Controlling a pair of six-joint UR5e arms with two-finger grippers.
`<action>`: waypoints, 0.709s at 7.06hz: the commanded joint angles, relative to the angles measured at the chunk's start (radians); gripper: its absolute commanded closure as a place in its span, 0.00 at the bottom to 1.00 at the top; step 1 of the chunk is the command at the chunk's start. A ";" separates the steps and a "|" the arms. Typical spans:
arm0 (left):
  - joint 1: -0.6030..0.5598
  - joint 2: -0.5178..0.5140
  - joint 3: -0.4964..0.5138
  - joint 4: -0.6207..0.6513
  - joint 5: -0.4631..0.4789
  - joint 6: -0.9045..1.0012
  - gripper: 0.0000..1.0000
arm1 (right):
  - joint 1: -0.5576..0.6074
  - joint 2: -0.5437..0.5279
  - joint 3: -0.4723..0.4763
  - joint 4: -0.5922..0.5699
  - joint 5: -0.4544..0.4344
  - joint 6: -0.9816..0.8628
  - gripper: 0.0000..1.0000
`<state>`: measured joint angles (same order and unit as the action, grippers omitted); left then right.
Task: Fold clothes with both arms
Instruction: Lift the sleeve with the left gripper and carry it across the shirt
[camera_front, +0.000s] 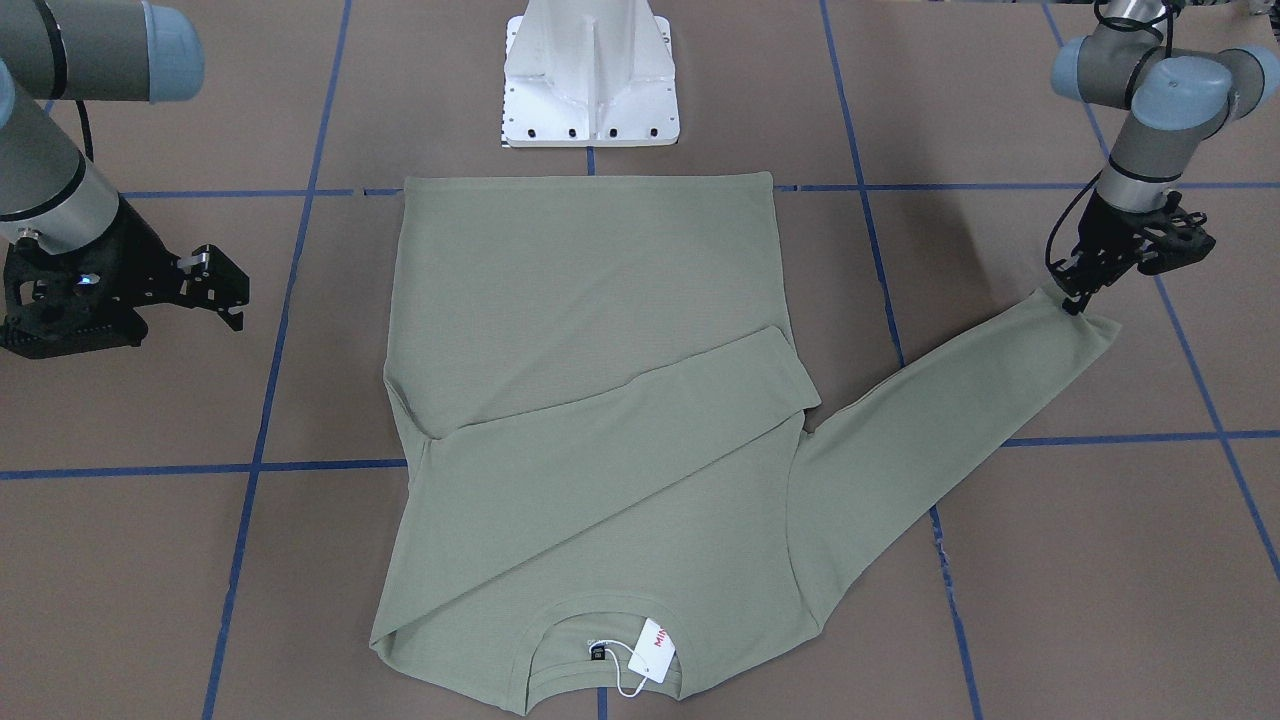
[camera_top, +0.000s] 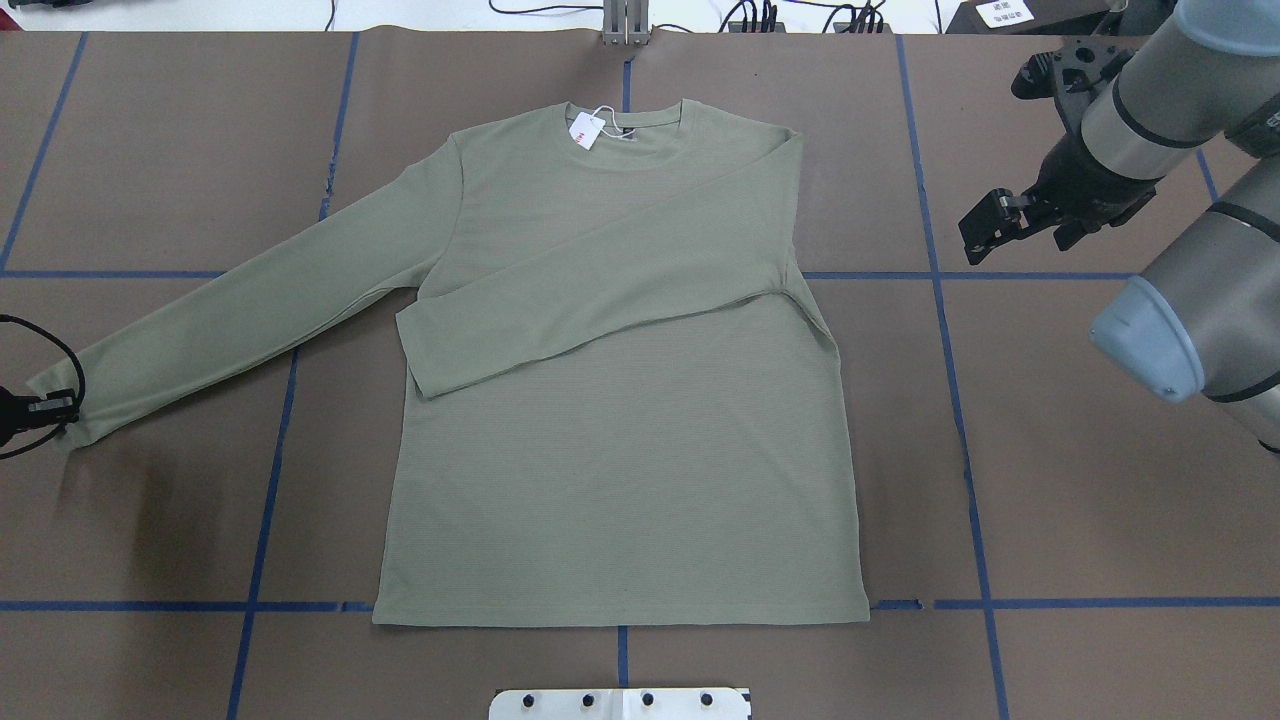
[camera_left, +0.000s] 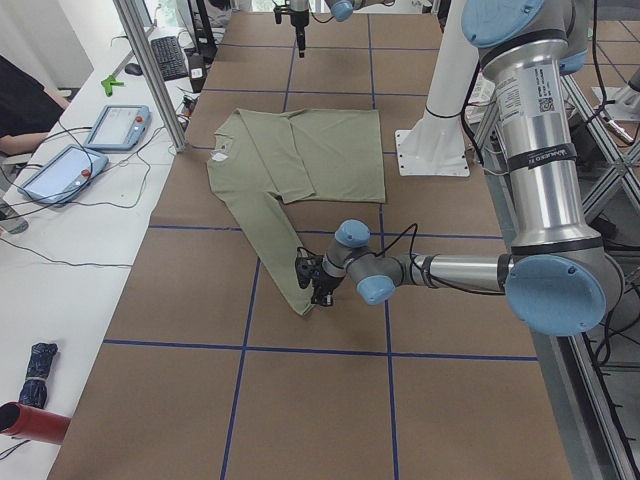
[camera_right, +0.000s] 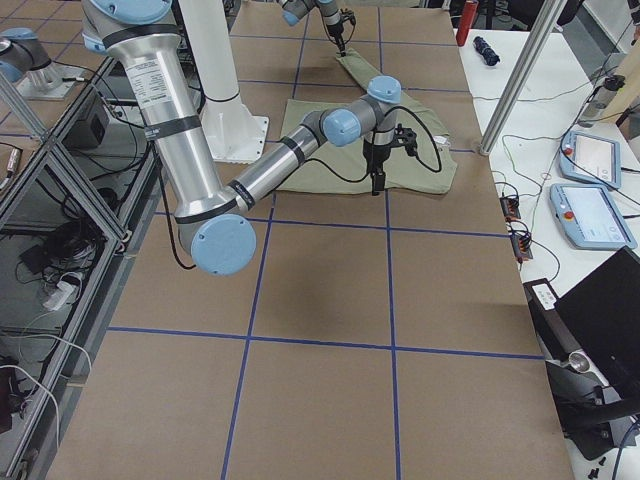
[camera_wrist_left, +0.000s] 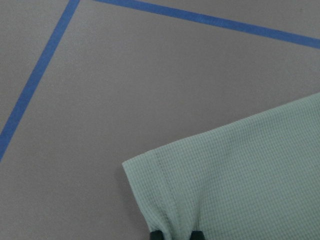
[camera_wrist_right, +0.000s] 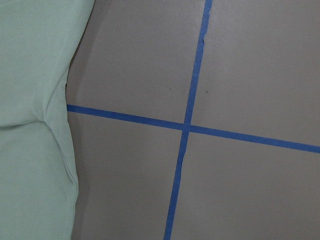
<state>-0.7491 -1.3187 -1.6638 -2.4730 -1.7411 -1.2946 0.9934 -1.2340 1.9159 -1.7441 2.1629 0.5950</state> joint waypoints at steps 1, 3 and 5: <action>-0.003 0.006 -0.040 0.003 -0.015 0.000 1.00 | 0.004 -0.007 0.002 0.000 0.002 -0.001 0.00; -0.004 -0.005 -0.158 0.115 -0.076 0.001 1.00 | 0.013 -0.053 0.034 0.001 0.002 -0.001 0.00; -0.009 -0.160 -0.273 0.399 -0.078 0.003 1.00 | 0.018 -0.111 0.073 0.004 0.002 -0.001 0.00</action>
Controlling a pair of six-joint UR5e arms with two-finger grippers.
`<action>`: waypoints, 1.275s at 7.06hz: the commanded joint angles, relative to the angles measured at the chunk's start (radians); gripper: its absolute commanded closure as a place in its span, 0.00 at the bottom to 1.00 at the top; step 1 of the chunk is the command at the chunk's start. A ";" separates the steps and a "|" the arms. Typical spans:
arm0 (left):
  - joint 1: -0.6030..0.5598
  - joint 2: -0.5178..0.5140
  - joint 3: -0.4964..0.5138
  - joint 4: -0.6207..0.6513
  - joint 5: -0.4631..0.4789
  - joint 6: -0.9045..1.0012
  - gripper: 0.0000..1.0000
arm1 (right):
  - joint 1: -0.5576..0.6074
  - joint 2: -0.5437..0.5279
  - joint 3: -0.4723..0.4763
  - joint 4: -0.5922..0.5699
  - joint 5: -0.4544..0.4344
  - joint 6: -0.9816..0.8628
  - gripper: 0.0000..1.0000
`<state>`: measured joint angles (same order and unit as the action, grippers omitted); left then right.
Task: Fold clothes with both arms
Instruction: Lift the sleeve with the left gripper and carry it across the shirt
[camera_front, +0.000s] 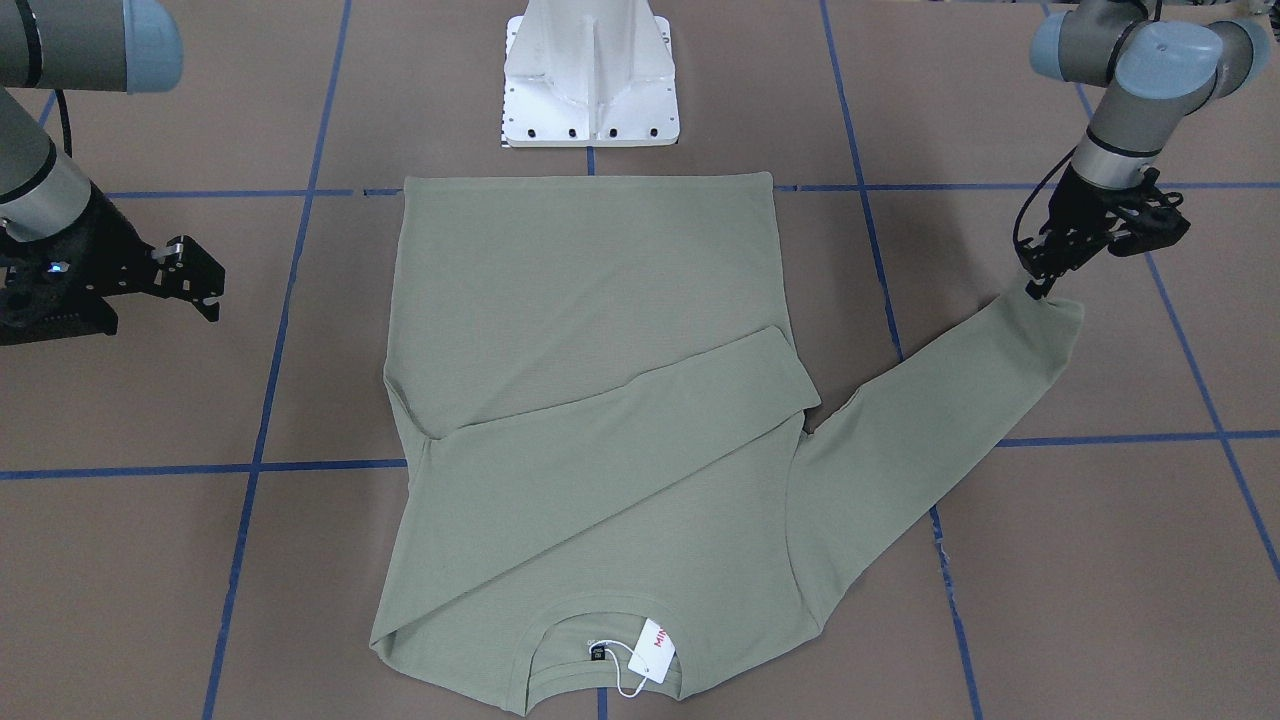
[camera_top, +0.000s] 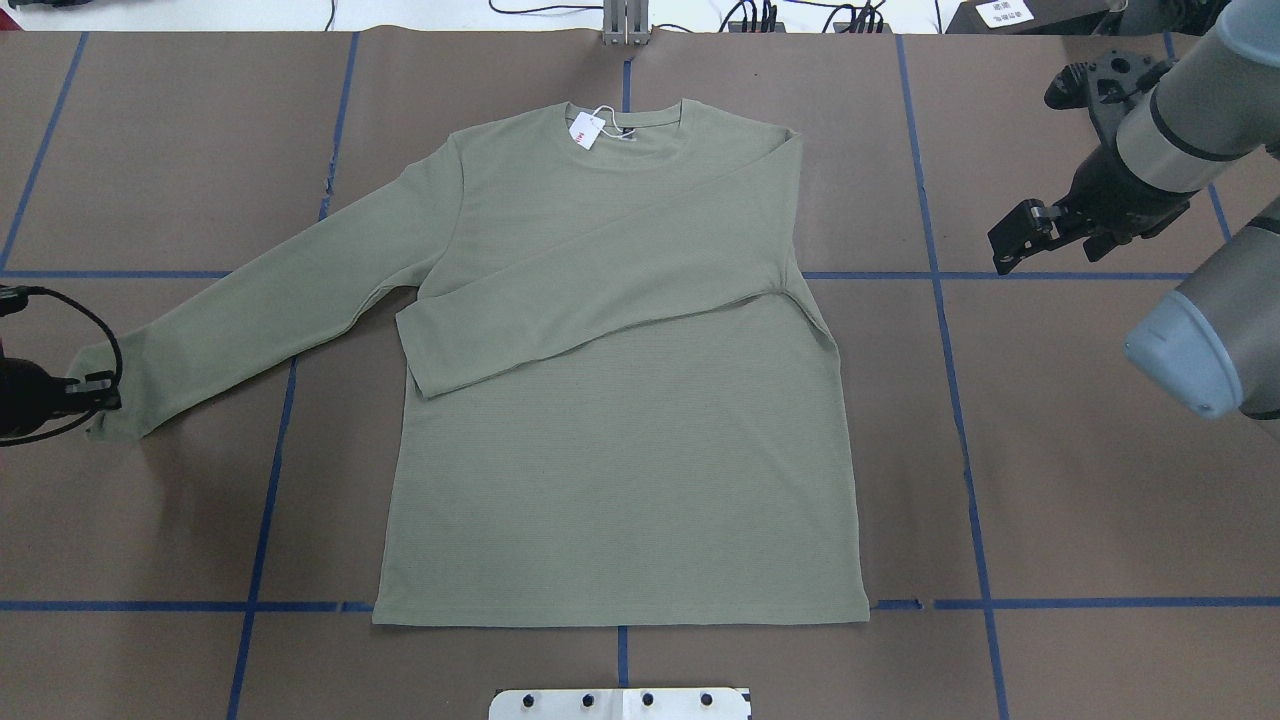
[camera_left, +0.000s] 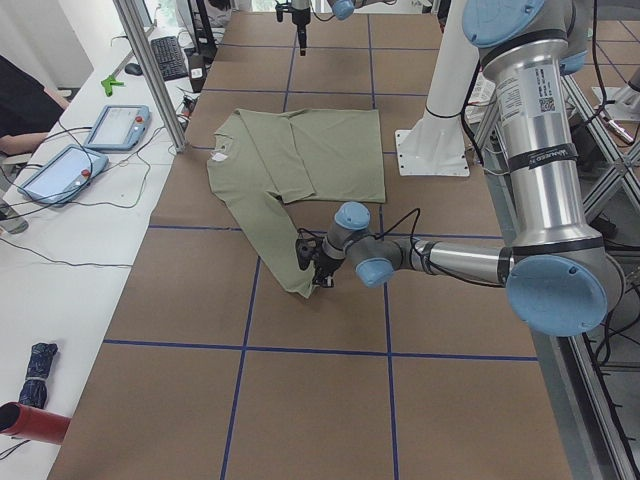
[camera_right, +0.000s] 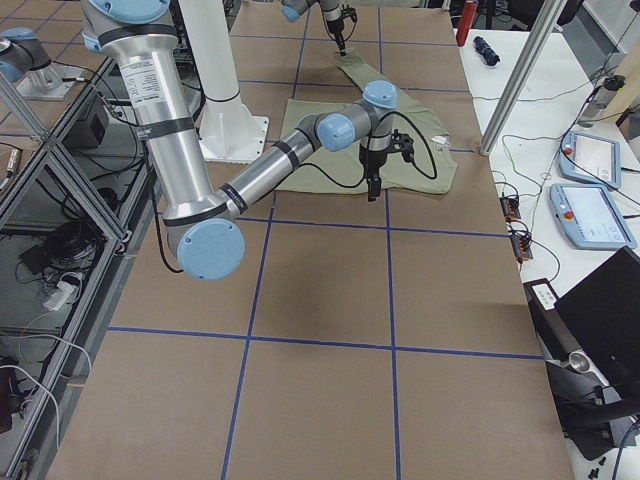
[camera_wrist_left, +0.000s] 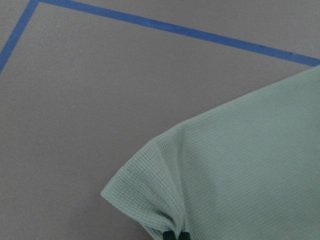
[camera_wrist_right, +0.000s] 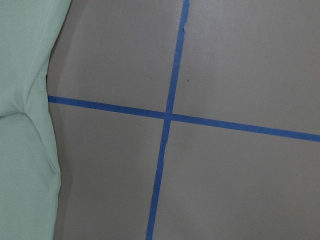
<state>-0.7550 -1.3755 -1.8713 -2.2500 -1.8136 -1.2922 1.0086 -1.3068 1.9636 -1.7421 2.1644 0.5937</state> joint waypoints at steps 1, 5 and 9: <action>-0.009 -0.251 -0.065 0.329 -0.006 0.002 1.00 | 0.008 -0.084 0.053 0.012 0.000 0.000 0.00; -0.102 -0.745 0.117 0.575 -0.051 0.007 1.00 | 0.044 -0.173 0.080 0.015 0.002 -0.026 0.00; -0.002 -1.237 0.363 0.575 -0.153 -0.251 1.00 | 0.048 -0.213 0.075 0.055 0.025 -0.026 0.00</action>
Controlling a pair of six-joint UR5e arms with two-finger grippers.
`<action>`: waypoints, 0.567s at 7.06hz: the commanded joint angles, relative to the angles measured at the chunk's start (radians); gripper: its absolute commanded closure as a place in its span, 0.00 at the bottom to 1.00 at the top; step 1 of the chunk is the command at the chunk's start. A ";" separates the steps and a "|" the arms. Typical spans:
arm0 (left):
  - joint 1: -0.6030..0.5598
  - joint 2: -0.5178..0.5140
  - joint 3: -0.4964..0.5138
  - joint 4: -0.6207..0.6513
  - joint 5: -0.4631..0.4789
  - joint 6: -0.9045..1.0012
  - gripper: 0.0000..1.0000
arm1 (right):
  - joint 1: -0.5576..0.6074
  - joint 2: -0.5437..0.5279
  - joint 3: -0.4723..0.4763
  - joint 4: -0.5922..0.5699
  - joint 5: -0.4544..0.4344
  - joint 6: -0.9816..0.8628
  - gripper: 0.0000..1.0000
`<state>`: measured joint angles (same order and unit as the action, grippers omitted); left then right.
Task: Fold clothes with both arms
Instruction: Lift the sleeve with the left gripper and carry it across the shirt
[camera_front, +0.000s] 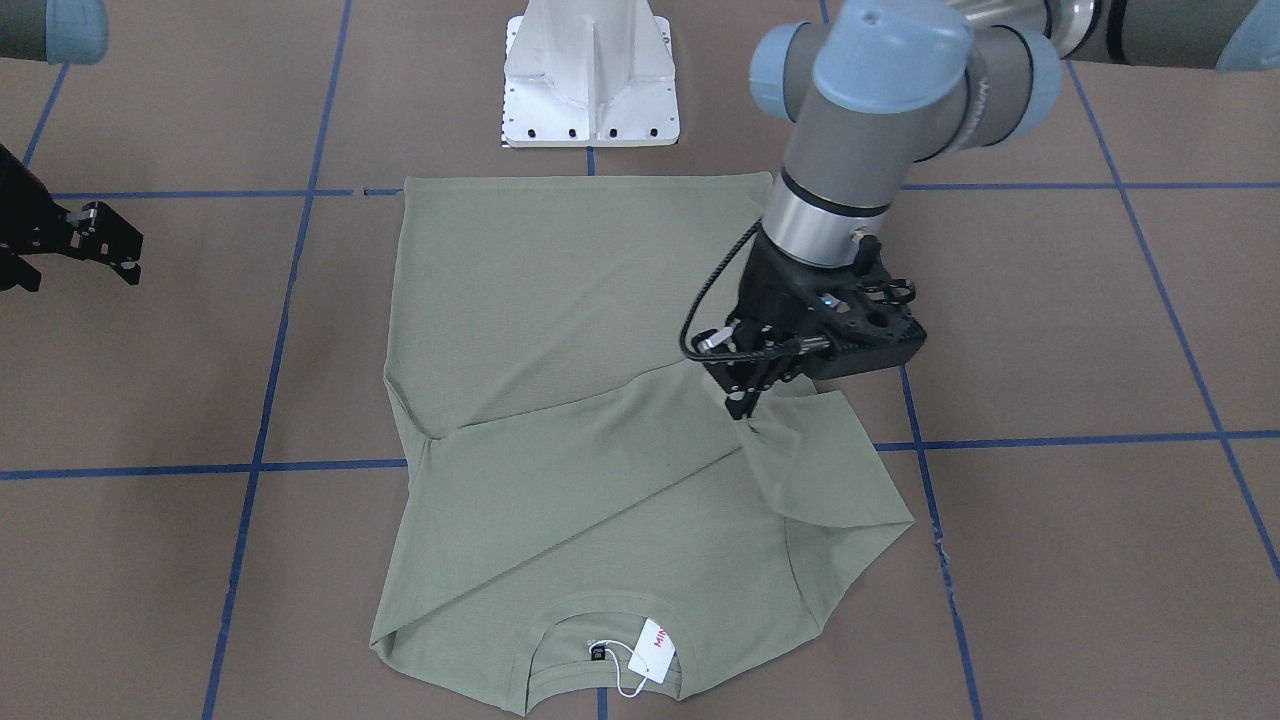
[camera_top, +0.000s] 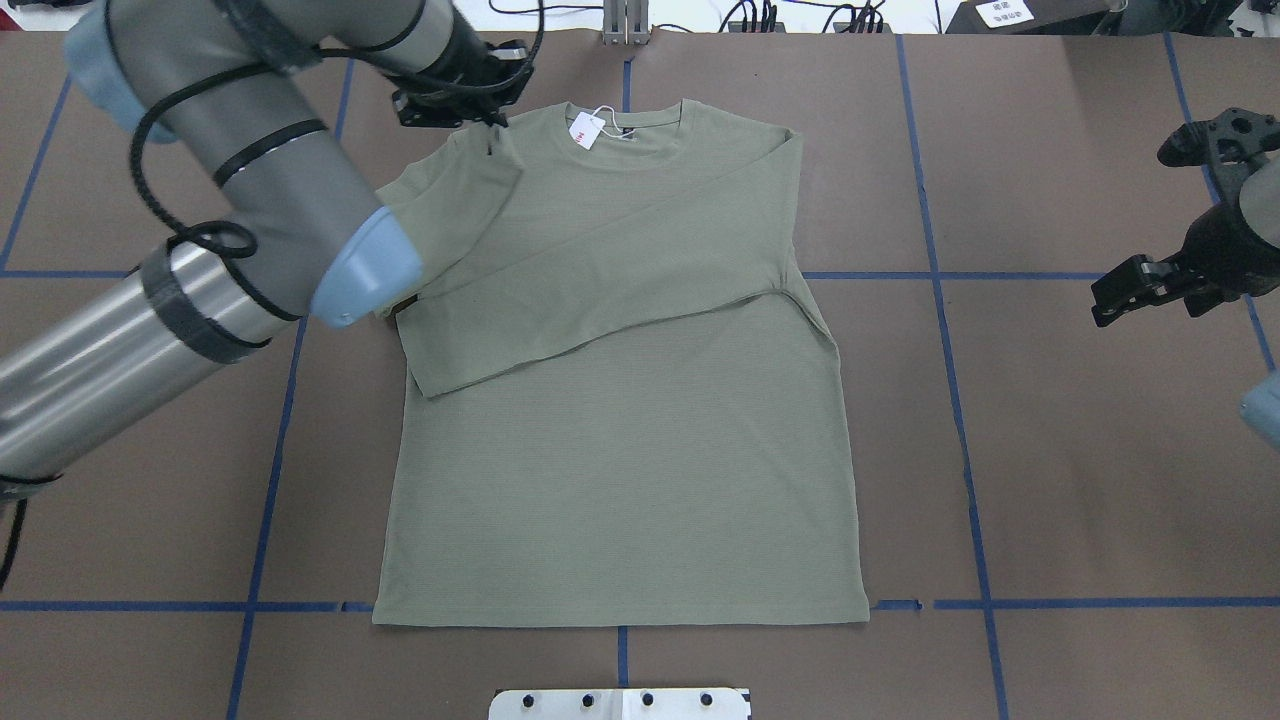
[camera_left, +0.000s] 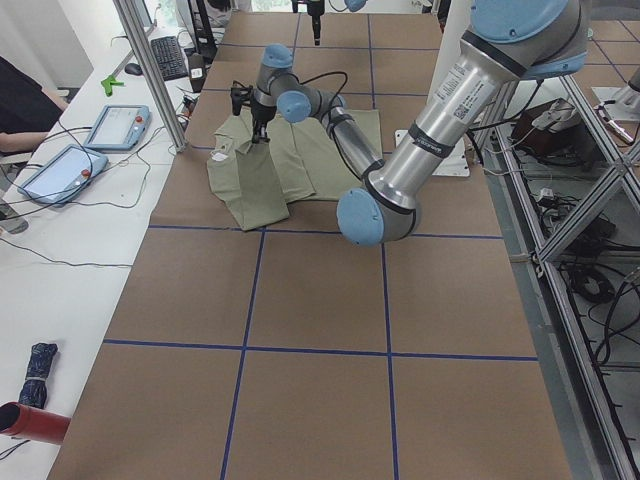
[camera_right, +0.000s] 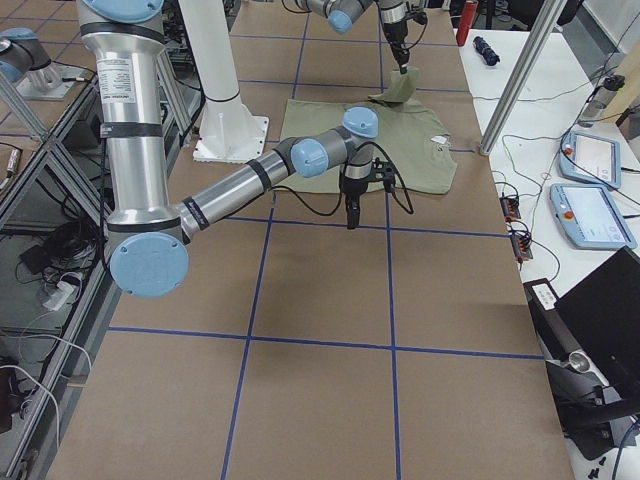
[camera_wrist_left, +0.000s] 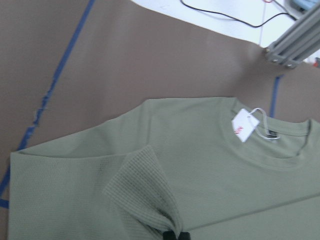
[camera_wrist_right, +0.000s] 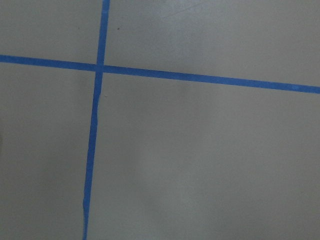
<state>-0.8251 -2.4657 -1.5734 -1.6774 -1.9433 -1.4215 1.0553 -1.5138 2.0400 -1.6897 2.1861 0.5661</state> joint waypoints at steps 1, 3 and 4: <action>0.155 -0.194 0.066 0.002 0.000 -0.201 1.00 | 0.002 -0.006 -0.004 0.002 0.001 0.003 0.00; 0.268 -0.216 0.193 -0.130 0.130 -0.237 1.00 | 0.005 -0.006 -0.010 0.002 0.000 0.005 0.00; 0.268 -0.216 0.251 -0.178 0.136 -0.241 1.00 | 0.005 -0.005 -0.011 0.002 0.001 0.008 0.00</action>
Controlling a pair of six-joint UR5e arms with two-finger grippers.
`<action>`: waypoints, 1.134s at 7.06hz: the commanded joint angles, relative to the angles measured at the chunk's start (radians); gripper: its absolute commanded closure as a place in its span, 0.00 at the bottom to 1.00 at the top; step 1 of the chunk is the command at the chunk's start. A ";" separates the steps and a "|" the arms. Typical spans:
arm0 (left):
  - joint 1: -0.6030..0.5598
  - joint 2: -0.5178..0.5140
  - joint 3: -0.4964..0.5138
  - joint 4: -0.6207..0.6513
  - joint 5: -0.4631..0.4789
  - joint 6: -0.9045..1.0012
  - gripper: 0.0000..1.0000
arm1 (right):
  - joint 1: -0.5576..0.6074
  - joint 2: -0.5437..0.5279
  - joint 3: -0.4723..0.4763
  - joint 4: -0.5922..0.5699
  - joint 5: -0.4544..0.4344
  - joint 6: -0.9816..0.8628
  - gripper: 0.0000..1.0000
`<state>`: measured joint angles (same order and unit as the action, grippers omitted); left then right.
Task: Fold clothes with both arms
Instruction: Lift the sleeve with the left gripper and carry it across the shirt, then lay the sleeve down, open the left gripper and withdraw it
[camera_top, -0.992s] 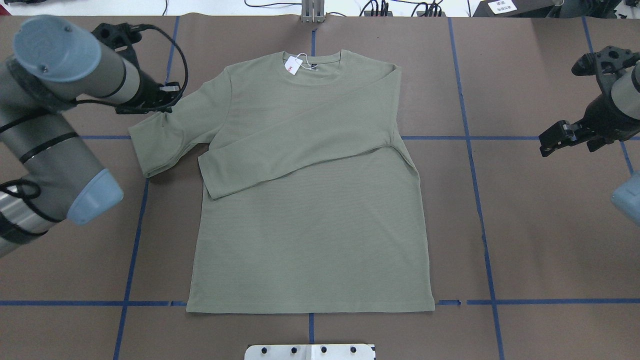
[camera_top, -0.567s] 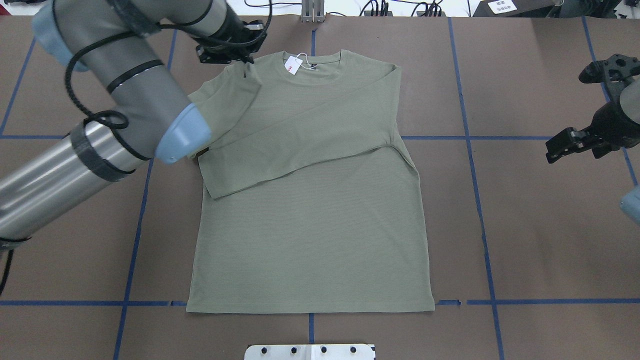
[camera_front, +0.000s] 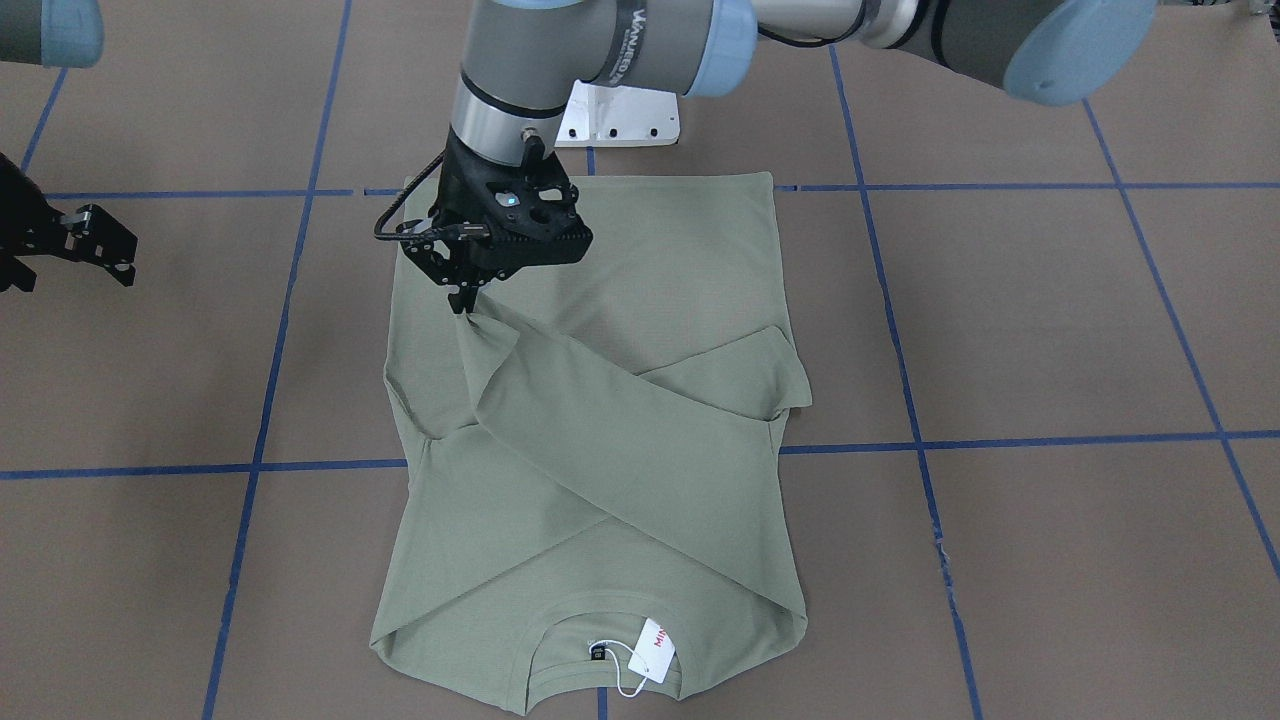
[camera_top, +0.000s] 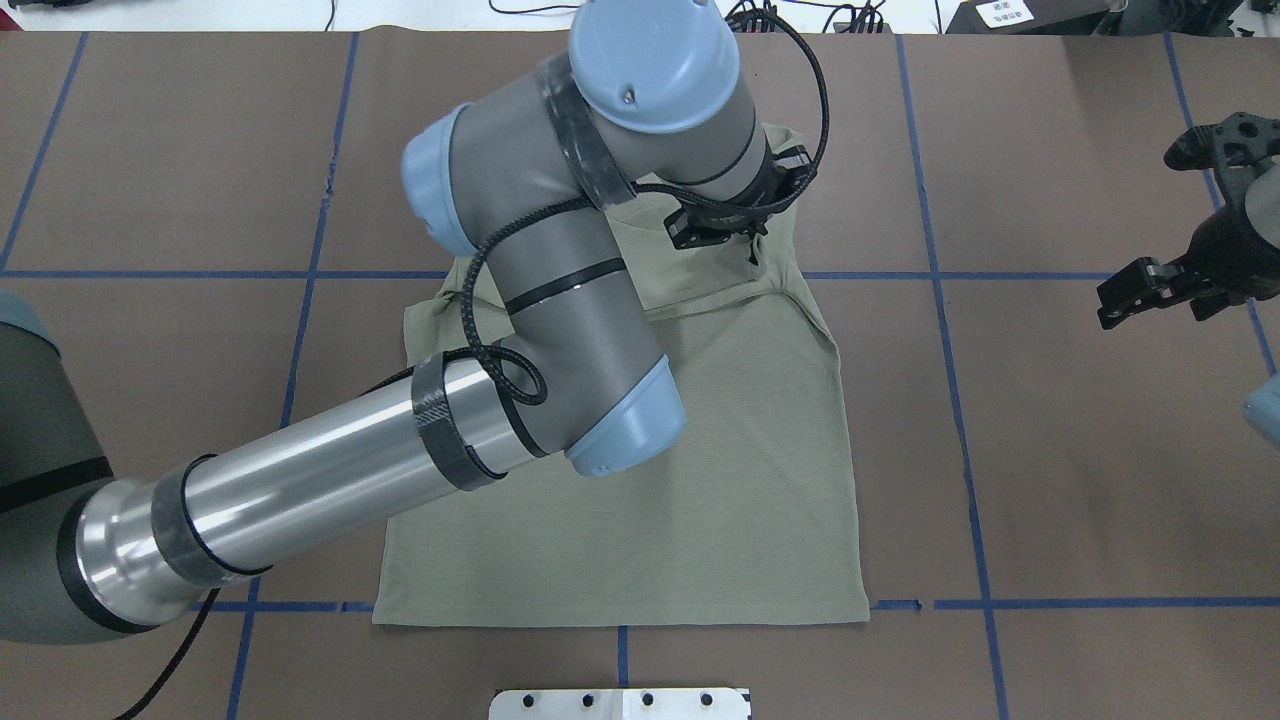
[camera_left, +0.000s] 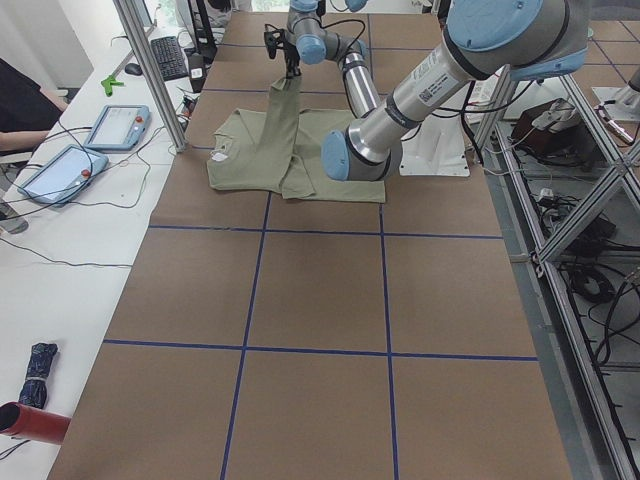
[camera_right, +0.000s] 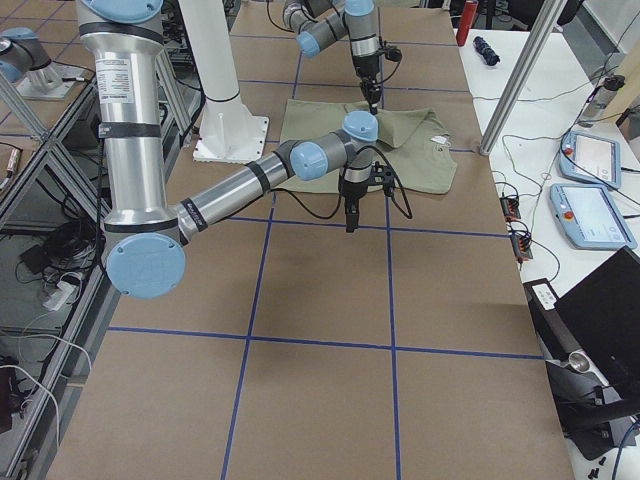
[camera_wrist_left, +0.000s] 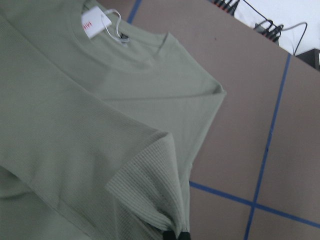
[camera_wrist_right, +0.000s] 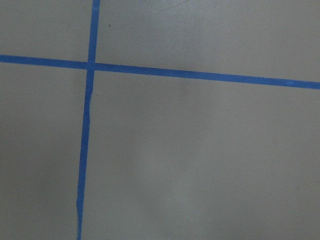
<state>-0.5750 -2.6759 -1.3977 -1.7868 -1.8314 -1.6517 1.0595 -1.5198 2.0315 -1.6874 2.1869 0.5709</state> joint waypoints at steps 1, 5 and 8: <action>0.018 -0.002 0.084 -0.071 0.023 -0.011 1.00 | 0.001 0.003 -0.002 0.000 0.001 0.006 0.00; 0.156 -0.120 0.202 -0.123 0.118 -0.177 0.01 | -0.001 0.018 -0.014 0.000 0.001 0.001 0.00; 0.114 0.057 0.043 -0.123 0.123 0.022 0.00 | -0.003 0.035 -0.013 0.002 0.014 0.004 0.00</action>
<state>-0.4351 -2.7117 -1.2595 -1.9140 -1.7063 -1.6979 1.0575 -1.4897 2.0174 -1.6867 2.1906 0.5746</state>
